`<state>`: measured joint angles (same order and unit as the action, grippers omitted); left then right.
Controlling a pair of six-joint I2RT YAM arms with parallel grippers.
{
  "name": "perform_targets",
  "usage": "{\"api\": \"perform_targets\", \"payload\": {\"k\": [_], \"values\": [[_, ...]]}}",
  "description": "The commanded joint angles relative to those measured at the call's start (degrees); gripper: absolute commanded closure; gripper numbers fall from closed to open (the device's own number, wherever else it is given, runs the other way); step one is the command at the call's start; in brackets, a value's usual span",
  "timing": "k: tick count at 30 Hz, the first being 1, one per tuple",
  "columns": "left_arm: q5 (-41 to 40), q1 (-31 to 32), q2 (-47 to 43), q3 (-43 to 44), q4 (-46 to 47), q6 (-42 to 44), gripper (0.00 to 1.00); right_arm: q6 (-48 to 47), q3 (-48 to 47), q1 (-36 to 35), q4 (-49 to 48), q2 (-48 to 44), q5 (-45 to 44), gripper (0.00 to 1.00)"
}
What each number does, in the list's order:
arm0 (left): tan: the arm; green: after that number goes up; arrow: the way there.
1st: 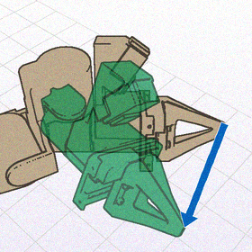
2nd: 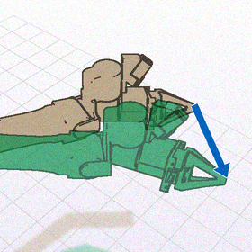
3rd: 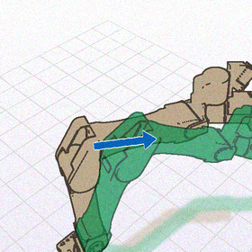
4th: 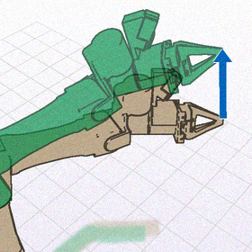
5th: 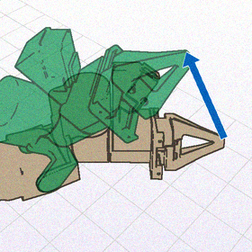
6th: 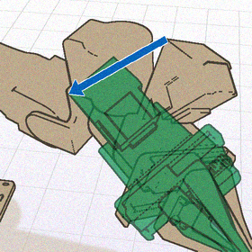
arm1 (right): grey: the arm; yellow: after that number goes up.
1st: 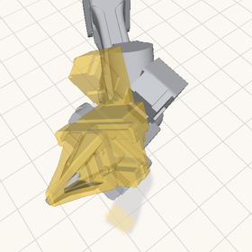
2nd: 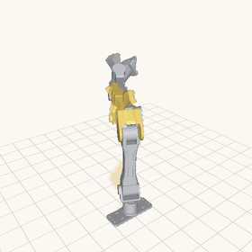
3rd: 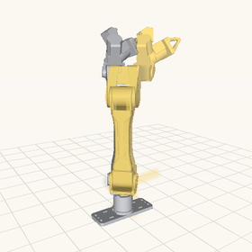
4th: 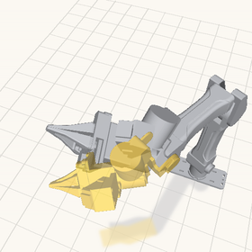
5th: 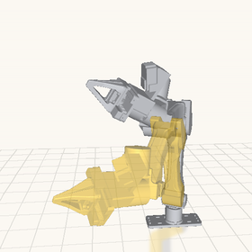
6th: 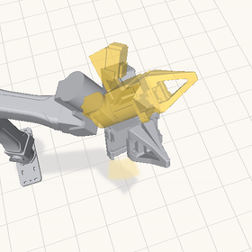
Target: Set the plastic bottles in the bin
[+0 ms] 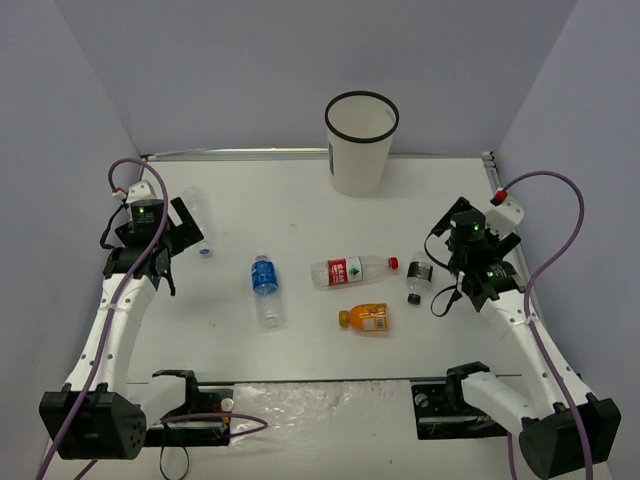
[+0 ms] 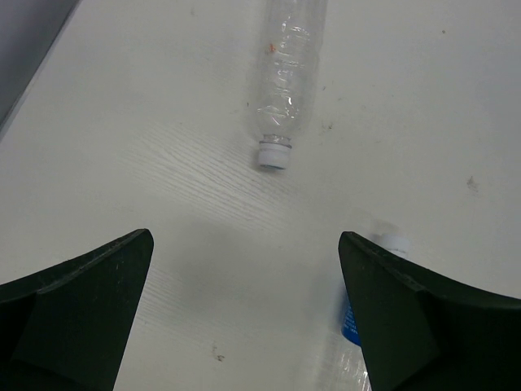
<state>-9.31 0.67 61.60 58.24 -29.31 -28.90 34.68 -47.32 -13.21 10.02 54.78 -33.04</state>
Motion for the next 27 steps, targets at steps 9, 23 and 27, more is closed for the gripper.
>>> {"api": "perform_targets", "payload": {"k": [9,23,27], "values": [[3.2,-0.4,0.3,-0.3,4.6,-2.6,0.03,-0.8,3.7,-0.9,-0.2,13.8,14.5,0.0],[2.9,-0.4,0.5,-0.1,3.6,-3.2,0.03,-1.0,7.7,-1.4,-9.4,26.9,22.4,0.14],[2.4,-0.4,0.8,-0.2,3.7,-3.2,0.03,1.4,6.3,-1.5,-9.4,23.7,16.7,0.54]]}}
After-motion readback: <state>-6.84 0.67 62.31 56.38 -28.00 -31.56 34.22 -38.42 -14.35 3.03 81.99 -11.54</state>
